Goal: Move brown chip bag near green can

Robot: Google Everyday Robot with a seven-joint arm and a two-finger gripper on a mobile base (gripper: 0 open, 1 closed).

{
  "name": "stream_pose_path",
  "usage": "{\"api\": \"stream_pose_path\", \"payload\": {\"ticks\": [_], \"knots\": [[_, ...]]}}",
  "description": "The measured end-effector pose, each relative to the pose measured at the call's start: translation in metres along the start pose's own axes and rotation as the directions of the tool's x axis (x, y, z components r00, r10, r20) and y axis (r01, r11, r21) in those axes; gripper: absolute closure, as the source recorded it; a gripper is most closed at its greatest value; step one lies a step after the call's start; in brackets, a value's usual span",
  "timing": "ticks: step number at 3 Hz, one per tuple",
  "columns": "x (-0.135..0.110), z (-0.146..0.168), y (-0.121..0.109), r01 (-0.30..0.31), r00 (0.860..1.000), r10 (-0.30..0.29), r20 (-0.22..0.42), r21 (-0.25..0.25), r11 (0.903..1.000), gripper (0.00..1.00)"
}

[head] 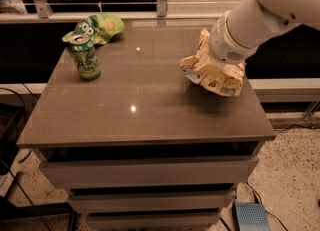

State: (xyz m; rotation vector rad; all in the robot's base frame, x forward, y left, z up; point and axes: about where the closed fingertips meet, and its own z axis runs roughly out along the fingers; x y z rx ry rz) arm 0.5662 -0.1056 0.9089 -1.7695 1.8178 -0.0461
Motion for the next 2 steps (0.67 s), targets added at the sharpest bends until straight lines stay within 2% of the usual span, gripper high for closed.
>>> {"api": "stream_pose_path", "payload": {"ticks": [1,2], "knots": [[-0.054,0.001,0.002,0.075,0.991,-0.072,0.110,-0.022,0.9970,1.00],[-0.117,0.008,0.007,0.185,0.955,-0.171,0.243,-0.035,0.9821,1.00]]}}
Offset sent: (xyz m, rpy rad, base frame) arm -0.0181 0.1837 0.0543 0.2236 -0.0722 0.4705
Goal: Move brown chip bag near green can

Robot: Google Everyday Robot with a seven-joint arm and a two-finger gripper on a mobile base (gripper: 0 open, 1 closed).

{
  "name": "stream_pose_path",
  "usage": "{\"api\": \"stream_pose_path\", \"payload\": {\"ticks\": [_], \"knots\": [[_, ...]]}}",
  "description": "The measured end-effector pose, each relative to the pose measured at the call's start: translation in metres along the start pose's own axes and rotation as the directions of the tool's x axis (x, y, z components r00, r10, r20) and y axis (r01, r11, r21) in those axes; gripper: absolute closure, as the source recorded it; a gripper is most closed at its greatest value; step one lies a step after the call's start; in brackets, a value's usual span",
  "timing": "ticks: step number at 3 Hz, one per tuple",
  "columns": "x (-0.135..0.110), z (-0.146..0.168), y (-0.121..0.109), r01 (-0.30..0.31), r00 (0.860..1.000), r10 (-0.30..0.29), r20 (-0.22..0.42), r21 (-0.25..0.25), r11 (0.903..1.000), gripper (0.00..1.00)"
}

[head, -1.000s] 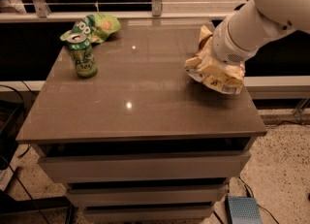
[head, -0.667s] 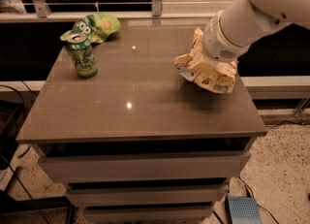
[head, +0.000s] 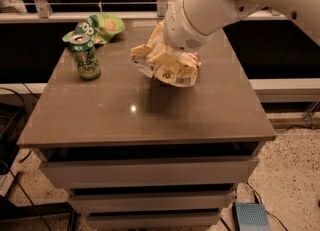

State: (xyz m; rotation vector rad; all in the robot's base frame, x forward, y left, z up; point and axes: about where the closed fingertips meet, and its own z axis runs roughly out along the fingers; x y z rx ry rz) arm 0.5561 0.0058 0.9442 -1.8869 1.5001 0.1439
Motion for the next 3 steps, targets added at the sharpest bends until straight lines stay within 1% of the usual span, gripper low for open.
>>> {"api": "stream_pose_path", "payload": {"ticks": [1,2,3], "knots": [[-0.051,0.018,-0.001,0.098,0.990,-0.095,0.107,-0.023,0.9950,1.00],[-0.090,0.035,0.007,0.169,0.969,-0.158,0.191,-0.041,0.9848,1.00],[-0.115,0.053,0.019,0.215,0.948,-0.193,0.253,-0.062,0.9745,1.00]]}}
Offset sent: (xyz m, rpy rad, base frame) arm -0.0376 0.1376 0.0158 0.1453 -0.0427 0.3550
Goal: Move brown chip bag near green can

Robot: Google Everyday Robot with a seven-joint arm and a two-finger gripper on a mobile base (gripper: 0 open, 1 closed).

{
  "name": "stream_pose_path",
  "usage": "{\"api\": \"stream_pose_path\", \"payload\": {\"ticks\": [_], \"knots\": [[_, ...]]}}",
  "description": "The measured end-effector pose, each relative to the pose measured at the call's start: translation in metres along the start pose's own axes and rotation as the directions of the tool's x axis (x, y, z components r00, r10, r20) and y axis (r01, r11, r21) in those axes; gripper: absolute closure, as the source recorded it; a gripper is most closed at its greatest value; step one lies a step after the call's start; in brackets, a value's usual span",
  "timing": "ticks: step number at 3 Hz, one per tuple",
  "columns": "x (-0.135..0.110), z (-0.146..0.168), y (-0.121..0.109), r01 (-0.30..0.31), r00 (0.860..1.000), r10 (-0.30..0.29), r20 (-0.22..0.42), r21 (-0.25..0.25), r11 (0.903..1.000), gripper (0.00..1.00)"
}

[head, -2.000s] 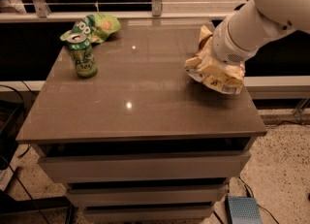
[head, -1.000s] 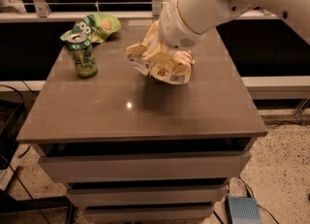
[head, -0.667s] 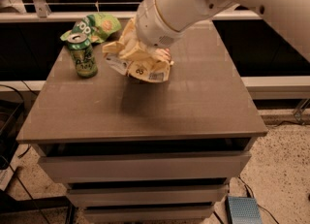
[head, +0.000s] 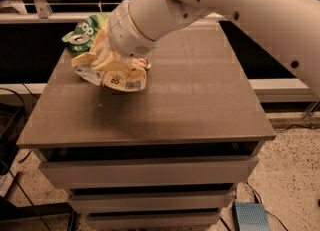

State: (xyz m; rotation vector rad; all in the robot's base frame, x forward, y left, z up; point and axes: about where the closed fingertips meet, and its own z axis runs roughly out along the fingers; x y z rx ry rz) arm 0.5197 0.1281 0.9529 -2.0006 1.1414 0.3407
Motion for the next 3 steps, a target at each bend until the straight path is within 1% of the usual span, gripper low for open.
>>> {"api": "stream_pose_path", "payload": {"ticks": [1,2,3], "knots": [[-0.010,0.021,0.012,0.019,0.999,-0.017,0.033,-0.042,0.9989,0.83],[-0.014,0.037,0.024,0.018,0.999,-0.014,0.052,-0.080,0.9966,0.61],[-0.013,0.046,0.036,0.010,0.998,-0.004,0.055,-0.111,0.9938,0.38]]}}
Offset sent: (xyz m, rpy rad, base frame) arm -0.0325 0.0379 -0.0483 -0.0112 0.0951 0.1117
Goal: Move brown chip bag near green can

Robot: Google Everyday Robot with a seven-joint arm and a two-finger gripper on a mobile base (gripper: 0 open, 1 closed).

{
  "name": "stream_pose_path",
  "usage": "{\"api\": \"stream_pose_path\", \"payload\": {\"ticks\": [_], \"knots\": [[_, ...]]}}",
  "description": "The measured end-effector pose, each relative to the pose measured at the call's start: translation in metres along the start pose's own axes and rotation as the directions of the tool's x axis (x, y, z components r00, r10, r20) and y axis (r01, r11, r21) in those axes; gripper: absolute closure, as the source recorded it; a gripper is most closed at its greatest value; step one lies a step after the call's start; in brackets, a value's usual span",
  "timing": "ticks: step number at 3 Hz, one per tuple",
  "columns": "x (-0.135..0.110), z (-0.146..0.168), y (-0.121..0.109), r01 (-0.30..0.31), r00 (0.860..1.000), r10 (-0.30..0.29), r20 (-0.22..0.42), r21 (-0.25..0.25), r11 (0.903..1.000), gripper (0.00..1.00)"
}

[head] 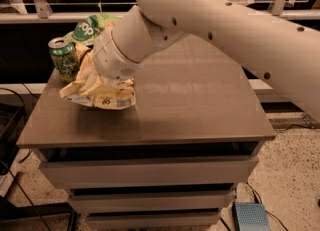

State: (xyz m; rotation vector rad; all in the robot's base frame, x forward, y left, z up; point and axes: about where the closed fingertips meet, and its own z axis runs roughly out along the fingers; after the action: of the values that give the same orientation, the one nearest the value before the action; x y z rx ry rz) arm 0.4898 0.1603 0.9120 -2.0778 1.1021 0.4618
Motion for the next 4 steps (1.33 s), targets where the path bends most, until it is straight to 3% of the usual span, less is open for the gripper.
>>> {"api": "stream_pose_path", "payload": {"ticks": [1,2,3,4], "knots": [[0.001,0.005,0.005,-0.005,1.000,0.005,0.000,-0.017,0.9999,0.14],[0.000,0.008,0.007,-0.013,1.000,0.013,0.000,-0.030,0.9995,0.00],[0.019,-0.013,0.003,-0.068,0.998,0.068,-0.015,-0.013,0.9976,0.00],[0.069,-0.067,-0.001,-0.192,0.981,0.193,-0.038,0.024,0.9811,0.00]]}}
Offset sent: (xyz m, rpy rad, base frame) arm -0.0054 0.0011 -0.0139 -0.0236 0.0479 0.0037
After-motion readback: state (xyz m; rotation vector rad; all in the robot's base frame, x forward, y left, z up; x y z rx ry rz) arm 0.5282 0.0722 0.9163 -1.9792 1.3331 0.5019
